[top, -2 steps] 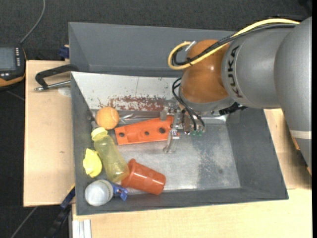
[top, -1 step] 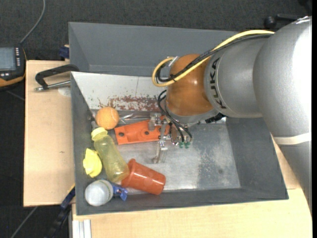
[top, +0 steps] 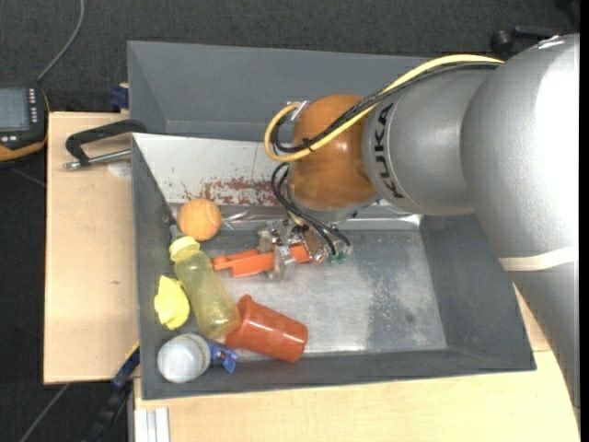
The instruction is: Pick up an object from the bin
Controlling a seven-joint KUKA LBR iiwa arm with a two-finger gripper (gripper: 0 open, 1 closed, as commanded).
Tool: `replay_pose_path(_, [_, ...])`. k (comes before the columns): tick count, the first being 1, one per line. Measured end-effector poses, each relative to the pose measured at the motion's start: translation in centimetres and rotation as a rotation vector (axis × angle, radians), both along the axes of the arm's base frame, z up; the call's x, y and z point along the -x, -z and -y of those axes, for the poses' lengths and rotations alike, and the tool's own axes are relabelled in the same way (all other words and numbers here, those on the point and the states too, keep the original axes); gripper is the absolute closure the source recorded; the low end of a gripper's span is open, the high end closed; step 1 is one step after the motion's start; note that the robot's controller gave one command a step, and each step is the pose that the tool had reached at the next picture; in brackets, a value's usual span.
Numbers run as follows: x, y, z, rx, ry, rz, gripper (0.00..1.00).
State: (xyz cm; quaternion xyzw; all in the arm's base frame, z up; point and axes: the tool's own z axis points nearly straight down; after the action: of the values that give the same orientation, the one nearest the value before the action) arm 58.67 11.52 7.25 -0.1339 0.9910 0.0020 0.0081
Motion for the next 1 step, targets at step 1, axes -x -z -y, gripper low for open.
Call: replay_pose_path(1, [0.0,0.0,0.01,0.0,0.0,0.0,1.0])
